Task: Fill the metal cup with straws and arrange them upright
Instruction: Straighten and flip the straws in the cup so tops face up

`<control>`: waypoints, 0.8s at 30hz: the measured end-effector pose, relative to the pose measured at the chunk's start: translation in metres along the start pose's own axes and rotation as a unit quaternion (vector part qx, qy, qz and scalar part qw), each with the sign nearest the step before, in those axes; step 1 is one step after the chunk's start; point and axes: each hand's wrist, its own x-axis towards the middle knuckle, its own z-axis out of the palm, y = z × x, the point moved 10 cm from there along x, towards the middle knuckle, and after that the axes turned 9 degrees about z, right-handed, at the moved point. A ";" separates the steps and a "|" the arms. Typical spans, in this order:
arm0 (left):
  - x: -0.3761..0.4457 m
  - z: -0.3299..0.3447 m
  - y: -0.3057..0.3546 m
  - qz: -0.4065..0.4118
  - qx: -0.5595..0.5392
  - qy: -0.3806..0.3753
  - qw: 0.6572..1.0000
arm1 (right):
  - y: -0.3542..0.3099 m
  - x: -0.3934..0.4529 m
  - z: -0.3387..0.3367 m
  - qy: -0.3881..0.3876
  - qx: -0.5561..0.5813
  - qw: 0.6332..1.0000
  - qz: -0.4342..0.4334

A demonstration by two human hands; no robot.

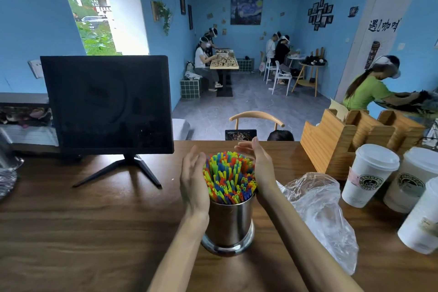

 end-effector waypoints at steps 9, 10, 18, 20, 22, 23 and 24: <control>0.005 0.014 -0.015 -0.063 -0.015 -0.075 0.995 | 0.003 -0.007 0.015 -0.049 -0.033 0.998 0.013; 0.003 0.013 -0.016 -0.066 -0.023 -0.074 0.995 | 0.001 -0.004 0.016 -0.060 -0.049 0.997 0.013; 0.035 0.006 -0.008 -0.095 0.141 -0.123 0.978 | -0.003 0.007 0.029 -0.162 -0.179 0.970 0.032; 0.039 0.014 -0.012 -0.117 0.192 -0.177 0.958 | -0.007 0.008 0.038 -0.178 -0.236 0.955 0.025; 0.043 0.020 -0.008 -0.103 0.222 -0.193 0.950 | -0.013 0.011 0.042 -0.175 -0.266 0.948 0.011; 0.046 0.022 -0.004 -0.089 0.234 -0.192 0.949 | -0.016 0.013 0.044 -0.170 -0.273 0.947 0.006; 0.048 0.023 -0.001 -0.078 0.243 -0.190 0.948 | -0.018 0.015 0.044 -0.164 -0.283 0.945 0.003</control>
